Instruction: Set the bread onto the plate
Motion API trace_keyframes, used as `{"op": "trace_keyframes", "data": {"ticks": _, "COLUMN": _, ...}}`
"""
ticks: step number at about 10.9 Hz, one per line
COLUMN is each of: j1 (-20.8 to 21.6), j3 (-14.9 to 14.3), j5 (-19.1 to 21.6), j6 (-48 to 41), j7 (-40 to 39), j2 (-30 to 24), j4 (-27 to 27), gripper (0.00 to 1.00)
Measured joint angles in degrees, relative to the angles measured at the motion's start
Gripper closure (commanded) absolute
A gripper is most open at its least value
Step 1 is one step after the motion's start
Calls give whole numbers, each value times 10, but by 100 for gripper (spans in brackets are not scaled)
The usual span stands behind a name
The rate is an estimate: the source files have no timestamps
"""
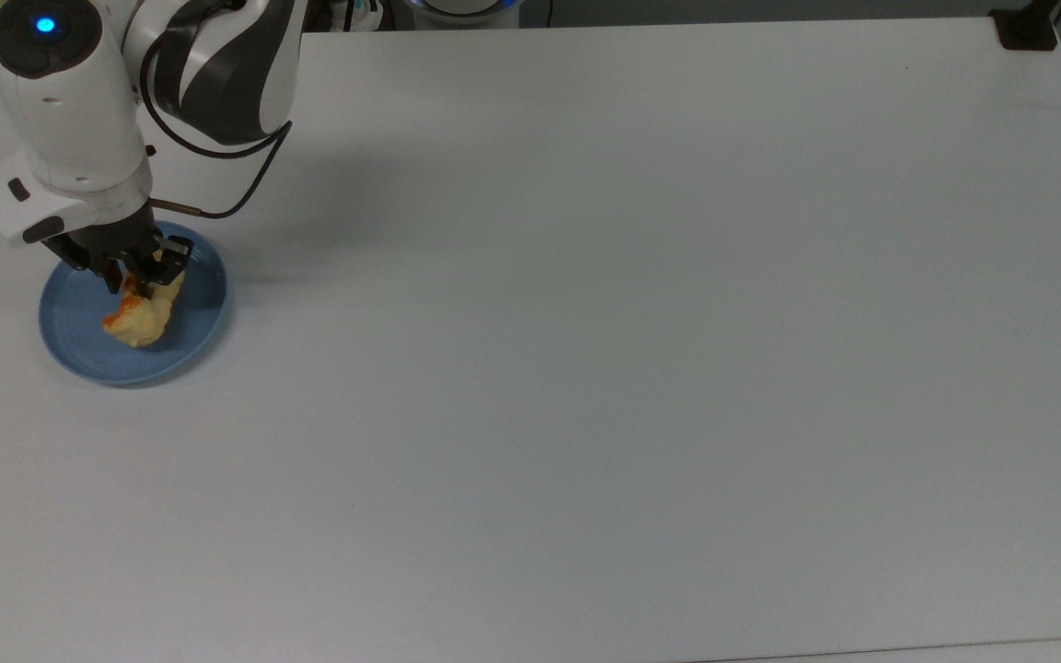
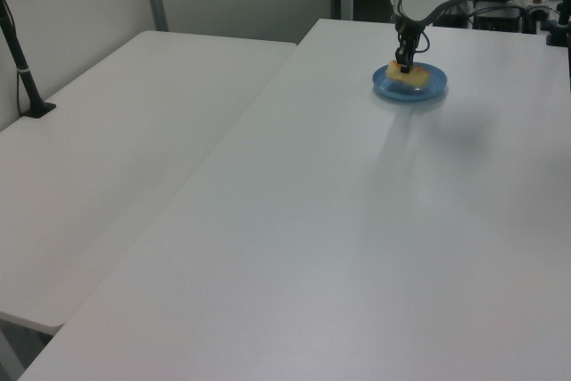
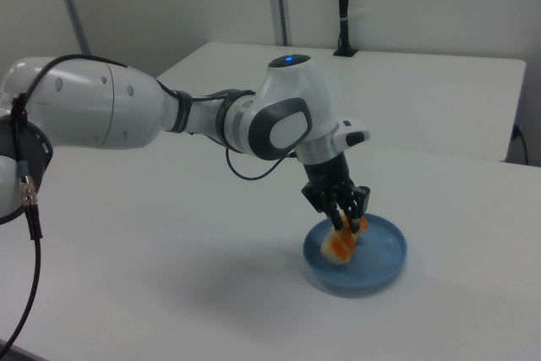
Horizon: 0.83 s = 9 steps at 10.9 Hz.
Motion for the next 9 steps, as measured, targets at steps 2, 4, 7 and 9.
{"op": "trace_keyframes", "data": {"ticks": 2, "j1": 1, "j3": 0, "j5": 1, "j6": 0, "j7": 29, "j2": -7, "j4": 5, "gripper": 0}}
{"op": "trace_keyframes", "data": {"ticks": 4, "j1": 4, "j3": 0, "j5": 3, "j6": -52, "j7": 45, "j2": -50, "j4": 13, "gripper": 0}}
{"op": "trace_keyframes", "data": {"ticks": 7, "j1": 27, "j3": 26, "j5": 7, "j6": -226, "j7": 76, "j2": -166, "j4": 24, "gripper": 0}}
{"op": "trace_keyframes", "data": {"ticks": 9, "j1": 58, "j3": 43, "j5": 9, "j6": -331, "j7": 87, "j2": -239, "j4": 22, "gripper": 0}}
